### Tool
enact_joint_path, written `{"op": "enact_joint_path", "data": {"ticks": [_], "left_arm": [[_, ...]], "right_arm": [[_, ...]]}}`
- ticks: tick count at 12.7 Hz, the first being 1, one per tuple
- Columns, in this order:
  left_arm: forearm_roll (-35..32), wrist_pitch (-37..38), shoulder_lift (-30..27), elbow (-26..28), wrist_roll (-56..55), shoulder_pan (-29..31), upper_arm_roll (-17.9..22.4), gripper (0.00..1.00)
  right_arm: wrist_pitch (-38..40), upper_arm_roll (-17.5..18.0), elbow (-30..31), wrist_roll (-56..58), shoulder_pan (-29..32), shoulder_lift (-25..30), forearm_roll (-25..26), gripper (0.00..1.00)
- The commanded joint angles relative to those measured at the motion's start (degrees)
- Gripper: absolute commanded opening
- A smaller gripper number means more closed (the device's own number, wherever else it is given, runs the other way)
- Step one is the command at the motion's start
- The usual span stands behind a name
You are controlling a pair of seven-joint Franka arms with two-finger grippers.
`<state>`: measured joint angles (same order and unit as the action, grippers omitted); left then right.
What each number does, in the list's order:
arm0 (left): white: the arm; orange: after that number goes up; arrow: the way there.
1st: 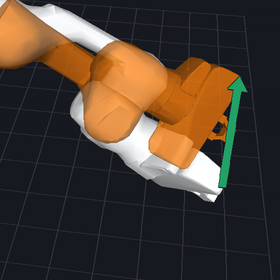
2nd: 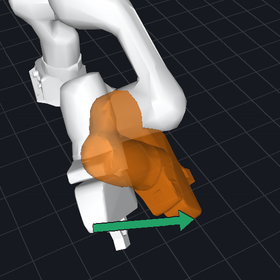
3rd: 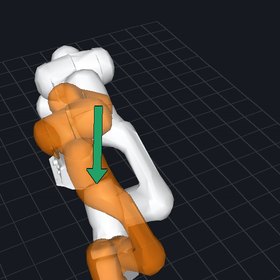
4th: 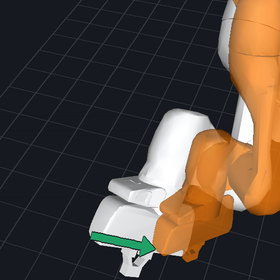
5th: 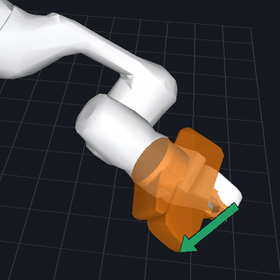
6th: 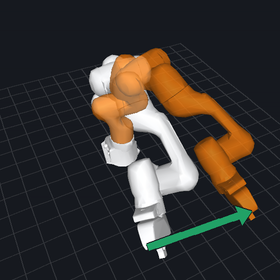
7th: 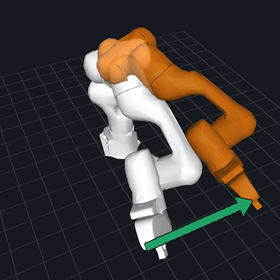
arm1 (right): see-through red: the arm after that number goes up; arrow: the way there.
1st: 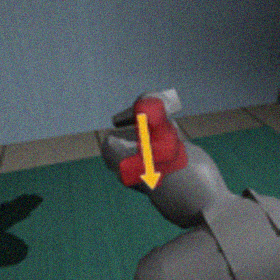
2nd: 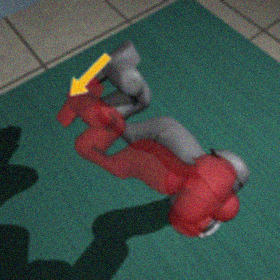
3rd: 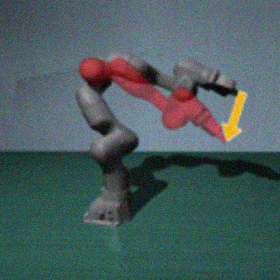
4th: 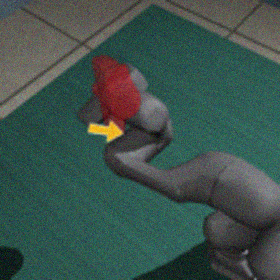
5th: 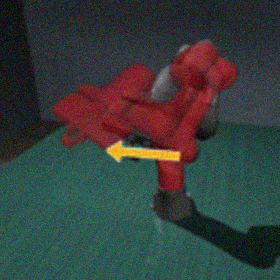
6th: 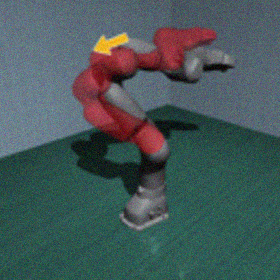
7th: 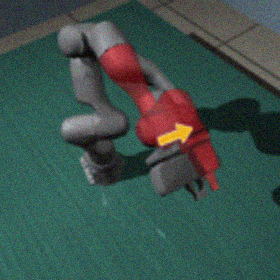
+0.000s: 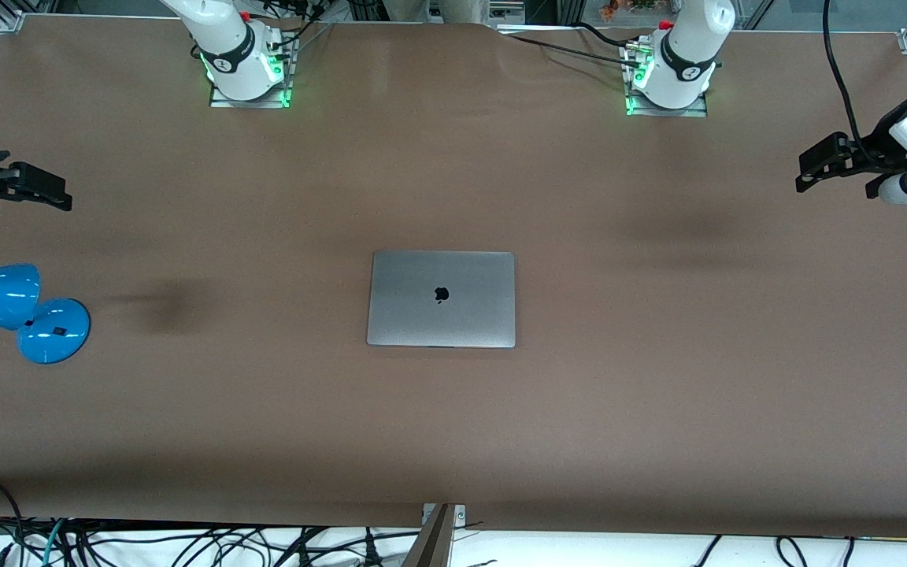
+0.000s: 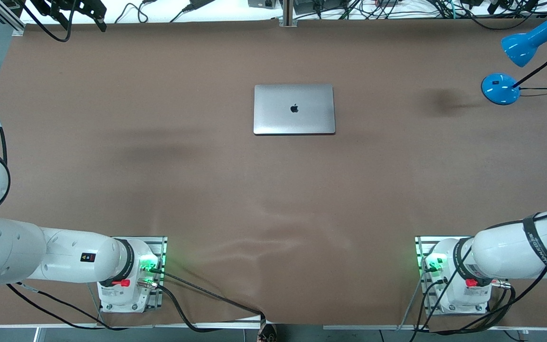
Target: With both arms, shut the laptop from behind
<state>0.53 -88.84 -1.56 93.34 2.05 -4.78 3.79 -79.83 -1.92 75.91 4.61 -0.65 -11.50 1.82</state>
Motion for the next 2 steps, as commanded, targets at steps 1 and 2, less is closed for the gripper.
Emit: {"op": "enact_joint_path", "data": {"ticks": [1, 2], "left_arm": [[1.0, 1.3, 1.0, -2.0, -0.5, 0.1, -0.1, 1.0], [1.0, 1.3, 1.4, -2.0, -0.4, 0.0, -0.1, 1.0]], "right_arm": [[-0.1, 0.2, 0.5, 0.8, 0.5, 0.6, 0.5, 1.0], [-0.1, 0.2, 0.5, 0.7, 0.5, 0.6, 0.3, 1.0]]}}
